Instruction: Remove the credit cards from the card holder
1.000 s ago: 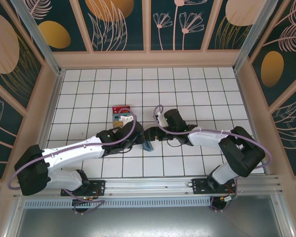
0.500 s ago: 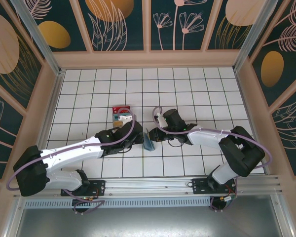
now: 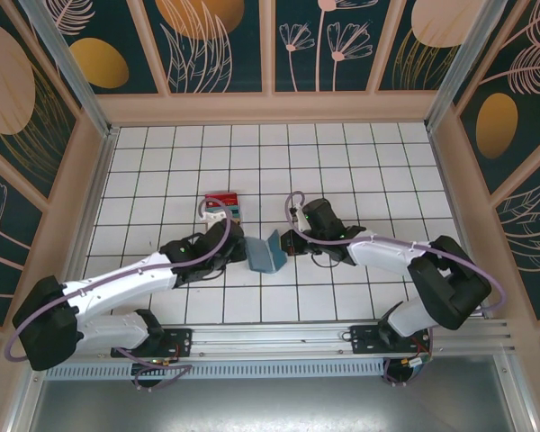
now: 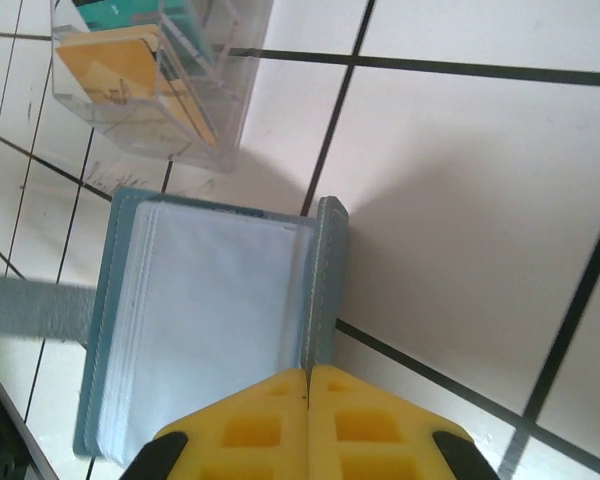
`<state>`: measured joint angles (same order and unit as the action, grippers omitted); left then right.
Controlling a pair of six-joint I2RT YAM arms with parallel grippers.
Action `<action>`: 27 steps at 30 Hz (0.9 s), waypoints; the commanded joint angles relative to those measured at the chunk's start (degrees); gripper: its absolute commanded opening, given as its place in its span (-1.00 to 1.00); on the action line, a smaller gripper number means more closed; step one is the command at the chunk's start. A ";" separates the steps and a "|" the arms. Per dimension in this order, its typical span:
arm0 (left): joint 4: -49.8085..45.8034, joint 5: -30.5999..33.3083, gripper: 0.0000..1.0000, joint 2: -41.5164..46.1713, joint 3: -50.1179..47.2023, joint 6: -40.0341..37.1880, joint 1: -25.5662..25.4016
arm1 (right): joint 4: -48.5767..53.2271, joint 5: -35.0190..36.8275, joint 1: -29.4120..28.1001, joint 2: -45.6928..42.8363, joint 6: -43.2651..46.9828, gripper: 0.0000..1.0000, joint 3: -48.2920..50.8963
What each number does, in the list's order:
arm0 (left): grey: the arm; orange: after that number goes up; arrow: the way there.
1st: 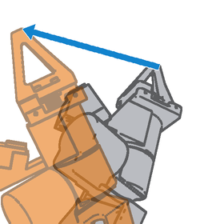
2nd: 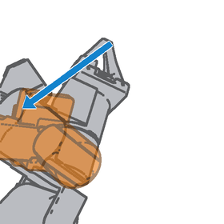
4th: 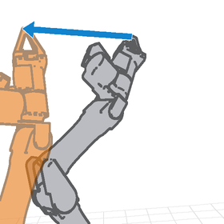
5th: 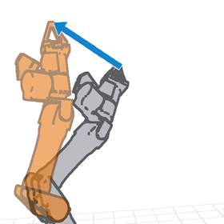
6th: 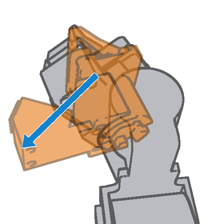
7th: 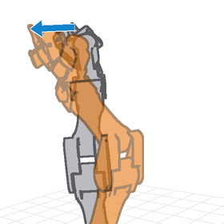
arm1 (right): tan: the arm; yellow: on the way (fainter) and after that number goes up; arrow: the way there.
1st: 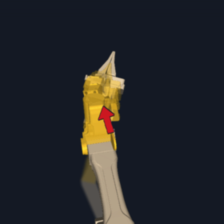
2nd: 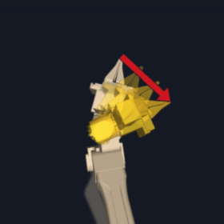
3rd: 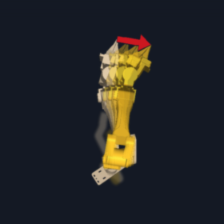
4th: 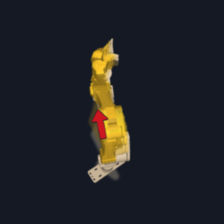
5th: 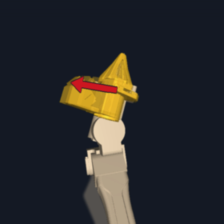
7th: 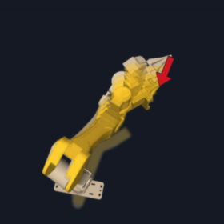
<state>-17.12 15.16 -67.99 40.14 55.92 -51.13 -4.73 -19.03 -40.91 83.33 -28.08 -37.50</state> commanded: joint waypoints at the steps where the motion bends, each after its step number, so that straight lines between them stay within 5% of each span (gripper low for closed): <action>1: 1.12 -2.22 -1.00 0.52 -1.36 -5.58 3.28 | -1.76 1.89 0.21 -2.27 -4.97 -1.00 2.10; 6: -0.20 -2.70 -0.75 -1.59 -2.15 -8.75 5.36 | -6.19 4.19 -0.19 -4.18 -12.22 -1.00 4.89; 9: -1.26 -3.12 -0.06 -1.01 -2.57 -9.98 6.00 | -7.48 6.02 -1.55 -4.62 -15.23 -1.00 5.93; 13: -2.42 -4.12 0.29 1.58 -2.00 -9.88 5.96 | -7.72 7.48 -2.75 -2.87 -17.35 -1.00 5.75; 27: 12.63 -17.57 0.29 -1.02 -7.16 0.41 5.96 | -10.76 6.63 -2.80 -1.29 -17.80 -1.00 5.42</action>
<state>-10.41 1.15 -67.99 34.72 51.75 -45.32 -12.34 -12.03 -43.51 81.91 -44.58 -32.21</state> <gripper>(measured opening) 0.644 0.050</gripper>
